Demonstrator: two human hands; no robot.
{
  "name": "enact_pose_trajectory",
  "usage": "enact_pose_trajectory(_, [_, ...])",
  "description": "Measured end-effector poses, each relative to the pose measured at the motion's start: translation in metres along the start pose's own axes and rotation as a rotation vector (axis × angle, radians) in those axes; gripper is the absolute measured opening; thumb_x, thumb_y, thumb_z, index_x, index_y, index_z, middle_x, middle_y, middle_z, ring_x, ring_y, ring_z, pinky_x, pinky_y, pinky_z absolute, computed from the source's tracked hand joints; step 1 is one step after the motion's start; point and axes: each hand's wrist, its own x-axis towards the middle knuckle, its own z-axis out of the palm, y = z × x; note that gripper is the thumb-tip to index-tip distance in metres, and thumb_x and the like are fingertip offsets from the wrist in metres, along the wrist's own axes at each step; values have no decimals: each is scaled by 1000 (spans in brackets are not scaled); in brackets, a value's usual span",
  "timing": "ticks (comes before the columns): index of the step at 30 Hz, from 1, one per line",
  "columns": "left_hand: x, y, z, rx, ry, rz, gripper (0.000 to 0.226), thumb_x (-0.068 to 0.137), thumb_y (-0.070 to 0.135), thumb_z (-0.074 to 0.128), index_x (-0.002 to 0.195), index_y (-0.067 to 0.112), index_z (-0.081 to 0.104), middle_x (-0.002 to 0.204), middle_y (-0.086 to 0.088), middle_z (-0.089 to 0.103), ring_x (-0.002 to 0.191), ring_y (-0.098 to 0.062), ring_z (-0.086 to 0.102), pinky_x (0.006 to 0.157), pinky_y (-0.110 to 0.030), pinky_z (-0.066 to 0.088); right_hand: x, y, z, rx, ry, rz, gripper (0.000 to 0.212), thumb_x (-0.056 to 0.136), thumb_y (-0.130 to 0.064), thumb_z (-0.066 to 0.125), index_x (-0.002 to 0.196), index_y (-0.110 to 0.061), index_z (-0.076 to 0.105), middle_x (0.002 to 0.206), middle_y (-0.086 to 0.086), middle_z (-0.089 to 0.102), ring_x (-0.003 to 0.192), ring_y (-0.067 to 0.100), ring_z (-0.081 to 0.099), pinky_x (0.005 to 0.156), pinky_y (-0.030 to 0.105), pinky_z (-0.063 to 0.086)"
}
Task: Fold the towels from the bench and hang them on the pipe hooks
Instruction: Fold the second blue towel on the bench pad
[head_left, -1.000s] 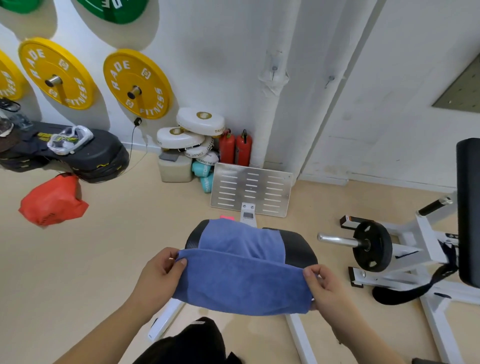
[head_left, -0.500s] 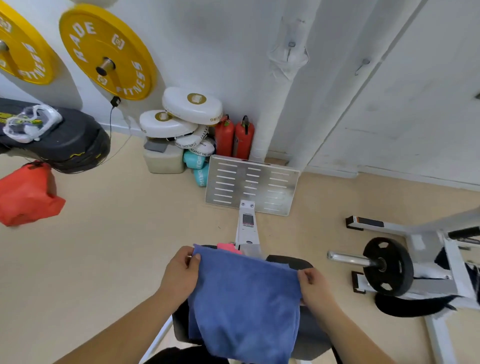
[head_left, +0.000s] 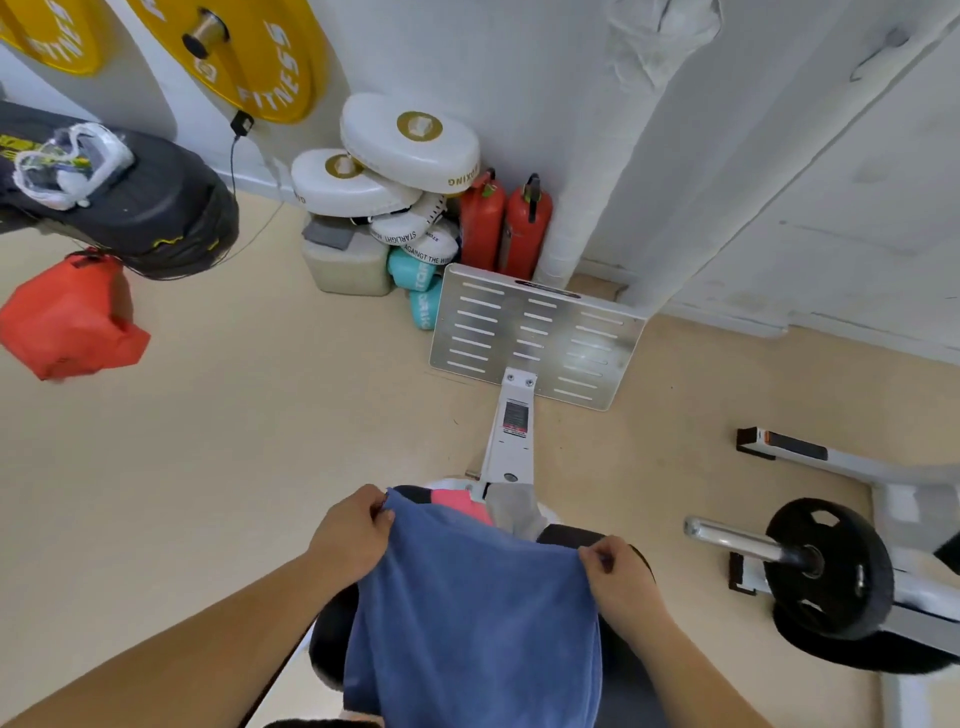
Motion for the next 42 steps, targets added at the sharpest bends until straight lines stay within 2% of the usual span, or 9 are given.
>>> enact_pose_trajectory(5, [16, 11, 4, 147, -100, 135, 33, 96, 27, 57, 129, 25, 56, 121, 6, 64, 102, -16, 64, 91, -30, 52, 22, 9, -5, -167, -123, -25, 14, 97, -31, 64, 96, -17, 64, 93, -3, 69, 81, 11, 62, 71, 25, 49])
enact_pose_trajectory(9, [25, 15, 12, 307, -405, 180, 69, 79, 16, 52, 145, 34, 44, 132, 6, 60, 114, -18, 60, 97, -32, 52, 35, 17, -7, -264, -335, -16, 69, 87, -40, 73, 148, -22, 48, 145, -4, 54, 133, 19, 54, 100, 26, 44])
enact_pose_trajectory(13, [38, 14, 17, 395, -448, 235, 73, 69, 21, 55, 139, 39, 46, 130, 11, 58, 118, -18, 58, 98, -37, 54, 48, 14, -5, -250, -416, -57, 91, 74, -49, 82, 152, -25, 43, 151, -3, 49, 138, 19, 49, 112, 34, 44])
enact_pose_trajectory(19, [46, 19, 15, 499, -441, 295, 59, 74, 22, 62, 131, 30, 51, 126, 10, 57, 110, -16, 57, 92, -31, 52, 44, -1, -1, -206, -352, -152, 51, 71, -41, 83, 116, -34, 59, 112, -11, 61, 101, 6, 61, 77, 19, 47])
enact_pose_trajectory(24, [43, 12, 12, 649, -384, 355, 44, 83, 39, 61, 127, 32, 56, 122, 9, 53, 110, -17, 56, 89, -33, 50, 41, -1, -1, -361, -338, -200, 18, 87, -40, 73, 103, -45, 64, 124, -13, 55, 117, 11, 57, 100, 25, 45])
enact_pose_trajectory(30, [38, -1, 10, 584, -384, 352, 19, 84, 40, 63, 101, 36, 55, 109, 12, 51, 100, -14, 53, 90, -34, 52, 35, 2, 3, -406, -279, -145, 11, 86, -37, 73, 86, -31, 64, 105, -11, 59, 91, 7, 57, 79, 20, 43])
enact_pose_trajectory(33, [40, -3, 12, 566, -379, 409, 36, 81, 36, 63, 116, 40, 55, 112, 15, 55, 106, -13, 48, 93, -32, 48, 30, 1, 1, -238, -277, -114, 15, 80, -21, 71, 73, -21, 57, 75, -7, 58, 68, 10, 50, 63, 21, 39])
enact_pose_trajectory(39, [36, 15, 12, 744, -382, 488, 22, 81, 28, 57, 103, 29, 59, 96, 12, 50, 100, -16, 46, 87, -34, 34, 30, 5, -13, 60, -281, 8, 21, 77, -15, 77, 74, -17, 57, 74, -1, 58, 73, 16, 51, 68, 30, 39])
enact_pose_trajectory(42, [45, 25, 10, 606, -381, 464, 22, 79, 31, 55, 101, 27, 60, 104, 10, 55, 105, -17, 48, 90, -35, 38, 37, 9, -12, 82, -306, 31, 20, 76, -18, 81, 76, -16, 61, 76, -1, 63, 75, 16, 55, 71, 31, 44])
